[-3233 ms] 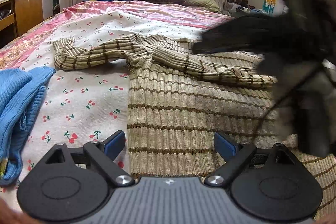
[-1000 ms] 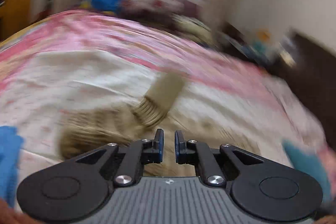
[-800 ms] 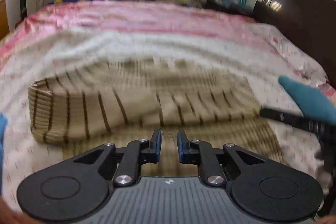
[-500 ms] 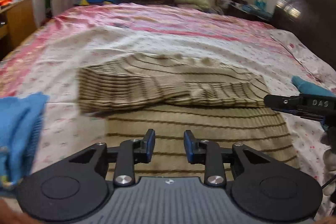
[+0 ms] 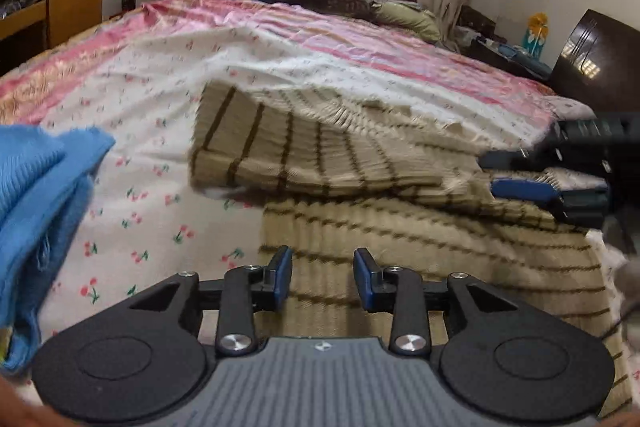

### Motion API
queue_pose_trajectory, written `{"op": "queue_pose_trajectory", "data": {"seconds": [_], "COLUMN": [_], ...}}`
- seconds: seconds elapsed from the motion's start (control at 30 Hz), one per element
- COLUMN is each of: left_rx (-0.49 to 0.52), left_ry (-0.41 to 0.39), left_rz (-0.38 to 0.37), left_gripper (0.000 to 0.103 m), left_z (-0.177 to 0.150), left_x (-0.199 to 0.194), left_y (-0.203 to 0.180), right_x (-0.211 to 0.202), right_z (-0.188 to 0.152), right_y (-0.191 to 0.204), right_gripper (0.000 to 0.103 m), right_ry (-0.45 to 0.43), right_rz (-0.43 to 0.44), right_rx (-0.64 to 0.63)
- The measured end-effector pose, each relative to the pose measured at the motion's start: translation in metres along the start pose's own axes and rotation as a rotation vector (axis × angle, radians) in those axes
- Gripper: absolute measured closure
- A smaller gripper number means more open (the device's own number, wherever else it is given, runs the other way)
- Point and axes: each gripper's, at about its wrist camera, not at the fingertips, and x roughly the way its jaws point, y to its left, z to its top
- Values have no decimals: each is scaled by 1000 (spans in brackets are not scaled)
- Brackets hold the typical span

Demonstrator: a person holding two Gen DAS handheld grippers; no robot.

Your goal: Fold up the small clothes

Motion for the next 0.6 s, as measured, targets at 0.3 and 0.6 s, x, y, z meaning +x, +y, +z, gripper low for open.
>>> {"op": "queue_pose_trajectory", "data": {"seconds": [0.3,0.6], "left_rx": [19,-25], "left_ry": [9,4], "left_rz": [-60,-84], "left_gripper": [62,60], "left_z": [-2,-3], "left_x": [6,4], "left_y": [10,15], "right_x": [54,71], "right_z": [0,-5], "right_y": [-3,-1], "right_gripper": [68,64], "right_ry": [69,35], "right_rz": [41,12], "right_rx": [168,231]}}
